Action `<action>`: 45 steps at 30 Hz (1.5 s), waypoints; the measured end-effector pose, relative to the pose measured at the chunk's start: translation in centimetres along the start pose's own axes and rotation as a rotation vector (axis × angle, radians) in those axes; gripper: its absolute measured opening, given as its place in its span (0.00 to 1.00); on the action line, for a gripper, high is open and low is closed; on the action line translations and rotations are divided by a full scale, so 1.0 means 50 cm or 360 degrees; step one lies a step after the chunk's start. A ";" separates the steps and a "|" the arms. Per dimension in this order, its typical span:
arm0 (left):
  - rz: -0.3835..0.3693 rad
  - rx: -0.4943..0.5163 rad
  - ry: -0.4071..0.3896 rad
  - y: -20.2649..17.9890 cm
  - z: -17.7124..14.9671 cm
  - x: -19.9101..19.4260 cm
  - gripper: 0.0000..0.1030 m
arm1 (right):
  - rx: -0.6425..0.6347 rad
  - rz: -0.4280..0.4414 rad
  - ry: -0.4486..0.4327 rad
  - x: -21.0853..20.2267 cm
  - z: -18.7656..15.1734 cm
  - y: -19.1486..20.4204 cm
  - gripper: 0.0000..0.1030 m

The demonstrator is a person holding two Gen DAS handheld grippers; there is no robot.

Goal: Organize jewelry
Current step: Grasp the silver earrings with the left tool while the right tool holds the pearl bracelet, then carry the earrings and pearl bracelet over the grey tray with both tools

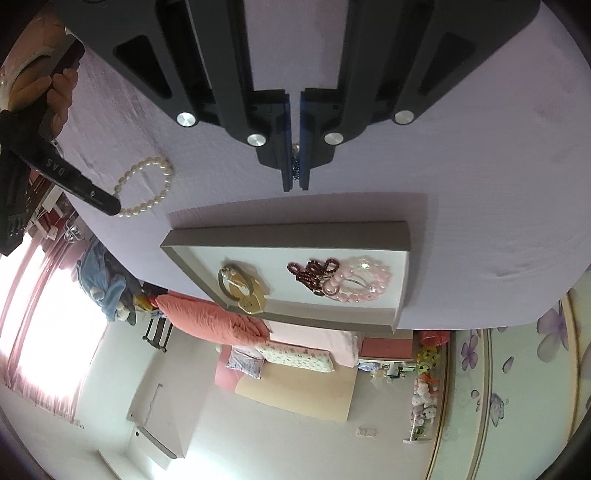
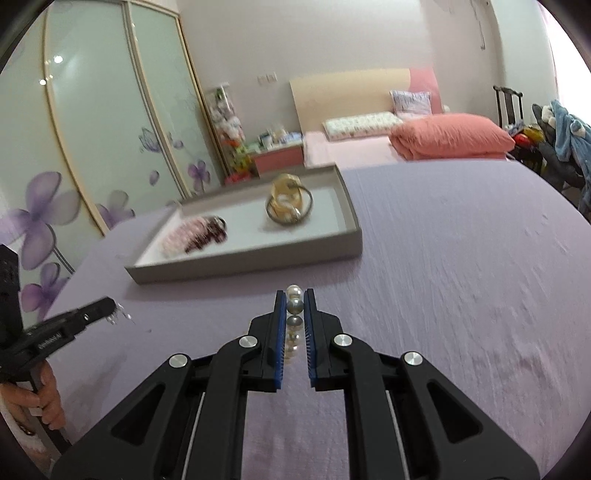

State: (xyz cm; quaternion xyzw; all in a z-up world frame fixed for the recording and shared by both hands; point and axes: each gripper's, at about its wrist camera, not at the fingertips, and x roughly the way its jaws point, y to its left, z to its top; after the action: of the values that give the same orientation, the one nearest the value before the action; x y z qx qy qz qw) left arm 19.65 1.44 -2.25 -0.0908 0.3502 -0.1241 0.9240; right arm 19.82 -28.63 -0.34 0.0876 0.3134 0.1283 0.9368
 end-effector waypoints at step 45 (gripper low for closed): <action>0.0117 0.0051 -0.0460 -0.014 0.225 0.041 0.04 | -0.0089 0.0023 -0.0435 0.086 0.205 0.063 0.10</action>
State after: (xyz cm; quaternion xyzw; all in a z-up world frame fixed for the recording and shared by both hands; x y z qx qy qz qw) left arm 28.55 1.06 4.95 -0.0801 0.2147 -0.0813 0.9700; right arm 28.77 -25.22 6.08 0.0803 0.1787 0.1305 0.9719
